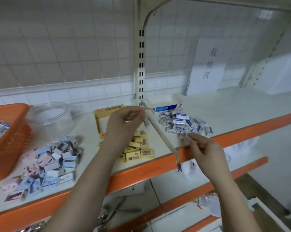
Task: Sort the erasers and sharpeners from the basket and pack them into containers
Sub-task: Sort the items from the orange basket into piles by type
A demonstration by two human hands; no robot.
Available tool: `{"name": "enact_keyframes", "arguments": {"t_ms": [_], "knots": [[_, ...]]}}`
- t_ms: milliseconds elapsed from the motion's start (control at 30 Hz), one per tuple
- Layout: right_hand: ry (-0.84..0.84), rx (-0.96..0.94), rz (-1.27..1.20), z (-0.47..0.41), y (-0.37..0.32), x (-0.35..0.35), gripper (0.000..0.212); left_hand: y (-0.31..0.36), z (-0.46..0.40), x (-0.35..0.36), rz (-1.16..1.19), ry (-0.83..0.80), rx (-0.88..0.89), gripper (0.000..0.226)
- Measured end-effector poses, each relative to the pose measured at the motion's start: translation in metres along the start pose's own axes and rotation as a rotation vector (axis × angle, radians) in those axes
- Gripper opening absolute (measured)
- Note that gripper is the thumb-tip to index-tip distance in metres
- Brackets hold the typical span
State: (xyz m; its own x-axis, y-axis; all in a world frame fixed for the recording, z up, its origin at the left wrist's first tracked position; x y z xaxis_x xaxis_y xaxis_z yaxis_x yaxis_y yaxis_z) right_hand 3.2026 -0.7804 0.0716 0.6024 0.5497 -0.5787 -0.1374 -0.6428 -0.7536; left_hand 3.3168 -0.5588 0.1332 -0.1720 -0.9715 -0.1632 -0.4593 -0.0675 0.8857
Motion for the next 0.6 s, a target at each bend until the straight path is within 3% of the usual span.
{"name": "enact_keyframes", "arguments": {"t_ms": [100, 233, 500, 600], "knots": [[-0.082, 0.013, 0.201, -0.001, 0.026, -0.008, 0.031, 0.003, -0.032, 0.058, -0.055, -0.179, 0.069, 0.010], [-0.198, -0.022, 0.261, 0.008, 0.039, 0.004, 0.047, -0.001, -0.068, 0.127, -0.236, -0.358, 0.144, 0.010], [-0.067, -0.060, 0.207, 0.005, 0.046, -0.002, 0.041, -0.024, -0.088, 0.206, -0.567, -0.648, 0.194, 0.023], [0.022, -0.042, 0.203, 0.001, 0.043, -0.008, 0.034, -0.033, -0.087, 0.208, -0.621, -0.666, 0.188, 0.024]]}}
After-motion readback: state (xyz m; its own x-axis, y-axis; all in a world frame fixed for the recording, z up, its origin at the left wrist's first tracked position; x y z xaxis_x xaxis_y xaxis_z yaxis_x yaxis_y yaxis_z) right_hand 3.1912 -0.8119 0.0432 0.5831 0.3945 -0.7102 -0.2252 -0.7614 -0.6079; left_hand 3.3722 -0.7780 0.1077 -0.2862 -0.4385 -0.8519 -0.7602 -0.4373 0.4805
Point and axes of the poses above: each hand's wrist, its own z-axis away from the middle knuckle, its own x-axis out of the palm, y = z × x, the point moved 10 cm from there along -z, towards the middle knuckle, and after that the axes turned 5 degrees about x, right-handed, at the moved point
